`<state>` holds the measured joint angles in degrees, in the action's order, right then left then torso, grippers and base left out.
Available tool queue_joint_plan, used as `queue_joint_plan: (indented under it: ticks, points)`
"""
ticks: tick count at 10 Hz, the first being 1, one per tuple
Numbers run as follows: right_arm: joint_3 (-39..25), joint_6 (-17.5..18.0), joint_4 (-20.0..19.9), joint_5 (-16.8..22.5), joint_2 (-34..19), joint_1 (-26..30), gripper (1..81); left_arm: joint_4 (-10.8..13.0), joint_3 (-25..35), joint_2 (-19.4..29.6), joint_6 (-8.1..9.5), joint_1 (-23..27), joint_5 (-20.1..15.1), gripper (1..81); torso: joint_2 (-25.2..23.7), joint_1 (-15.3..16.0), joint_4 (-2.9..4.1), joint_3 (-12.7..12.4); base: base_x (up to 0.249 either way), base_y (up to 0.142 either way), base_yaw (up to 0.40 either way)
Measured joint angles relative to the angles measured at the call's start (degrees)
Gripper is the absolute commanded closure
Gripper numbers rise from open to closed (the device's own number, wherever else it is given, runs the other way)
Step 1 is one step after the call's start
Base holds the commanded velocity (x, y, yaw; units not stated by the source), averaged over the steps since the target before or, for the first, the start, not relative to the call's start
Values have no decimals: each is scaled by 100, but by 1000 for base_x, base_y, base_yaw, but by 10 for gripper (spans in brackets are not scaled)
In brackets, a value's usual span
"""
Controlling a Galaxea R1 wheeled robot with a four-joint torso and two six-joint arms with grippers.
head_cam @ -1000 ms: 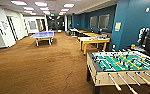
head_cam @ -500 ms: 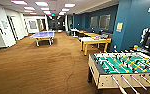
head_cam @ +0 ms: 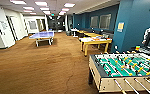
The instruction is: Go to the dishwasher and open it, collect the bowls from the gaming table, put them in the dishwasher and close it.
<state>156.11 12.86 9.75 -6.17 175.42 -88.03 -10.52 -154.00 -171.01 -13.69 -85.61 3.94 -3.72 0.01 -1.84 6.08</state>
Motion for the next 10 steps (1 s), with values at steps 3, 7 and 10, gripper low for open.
queue_joint_plan:
  ticks: [3, 7, 10]
  points:
    - [0, 0, 0, -2, -17, 22, 10, -2, 0, -9, 0, 1, 2, 10, 0, 2, 0, 0, 134, 0, 0]
    - [0, 1, 0, 2, -6, 21, 10, 0, 0, -9, -2, 0, 0, 10, 0, 2, 0, 0, 136, 0, 0]
    - [4, 1, -2, 2, -4, 21, 10, 2, 6, -9, -2, 4, 2, 10, 0, 5, 0, 0, 137, 0, 0]
